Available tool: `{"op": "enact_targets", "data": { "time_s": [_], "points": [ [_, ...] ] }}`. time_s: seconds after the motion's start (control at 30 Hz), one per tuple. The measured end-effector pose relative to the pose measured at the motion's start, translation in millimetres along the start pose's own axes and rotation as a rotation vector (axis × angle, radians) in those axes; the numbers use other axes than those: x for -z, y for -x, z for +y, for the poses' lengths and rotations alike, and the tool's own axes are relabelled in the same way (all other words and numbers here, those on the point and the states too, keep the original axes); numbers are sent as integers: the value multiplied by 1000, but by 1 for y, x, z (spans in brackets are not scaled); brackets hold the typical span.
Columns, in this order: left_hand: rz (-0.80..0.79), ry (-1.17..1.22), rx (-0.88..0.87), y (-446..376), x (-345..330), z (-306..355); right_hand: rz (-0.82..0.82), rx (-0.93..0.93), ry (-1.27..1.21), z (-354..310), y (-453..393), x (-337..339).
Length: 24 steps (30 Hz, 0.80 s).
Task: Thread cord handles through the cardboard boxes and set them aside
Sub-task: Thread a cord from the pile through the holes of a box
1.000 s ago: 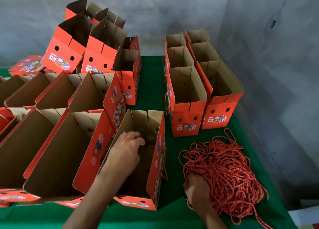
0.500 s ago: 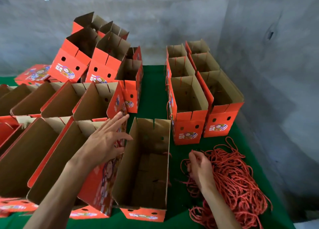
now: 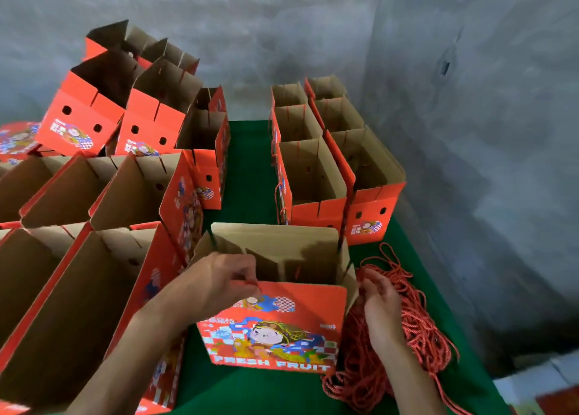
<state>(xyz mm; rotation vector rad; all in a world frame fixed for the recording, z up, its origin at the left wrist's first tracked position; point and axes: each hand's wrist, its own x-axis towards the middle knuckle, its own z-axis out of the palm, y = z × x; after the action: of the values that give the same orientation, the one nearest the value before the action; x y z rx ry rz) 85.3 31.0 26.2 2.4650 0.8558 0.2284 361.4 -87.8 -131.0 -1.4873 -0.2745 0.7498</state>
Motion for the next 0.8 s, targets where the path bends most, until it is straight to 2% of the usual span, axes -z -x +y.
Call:
{"op": "enact_targets", "data": {
  "time_s": [0.1,0.23,0.33,0.4,0.5,0.57,0.67,0.73,0.8],
  "points": [
    [25,-59,-2,-3,-9,14,-69,-67,15,3,13,-5],
    [-25,-12,-2,-4,-24,30,-40,89,167,9,37,-19],
    [-122,118,10,-6,-28,40,-120,153,96,14,43,-34],
    [-138,170,49,-11,-35,46,-205,109,-48,20,38,-47],
    [-140,180,190,-22,-51,52,-313,-80,-287,30,34,-66],
    [-119,217,313,-30,-61,52,-425,-136,-355,40,36,-72],
    [-106,332,485,-38,-64,48,-433,-176,-409,52,35,-66],
    [-196,484,581,-40,-61,48,-411,-231,-413,58,32,-55],
    [-317,657,640,-38,-62,44,-421,-272,-303,64,30,-43]
  ]
}}
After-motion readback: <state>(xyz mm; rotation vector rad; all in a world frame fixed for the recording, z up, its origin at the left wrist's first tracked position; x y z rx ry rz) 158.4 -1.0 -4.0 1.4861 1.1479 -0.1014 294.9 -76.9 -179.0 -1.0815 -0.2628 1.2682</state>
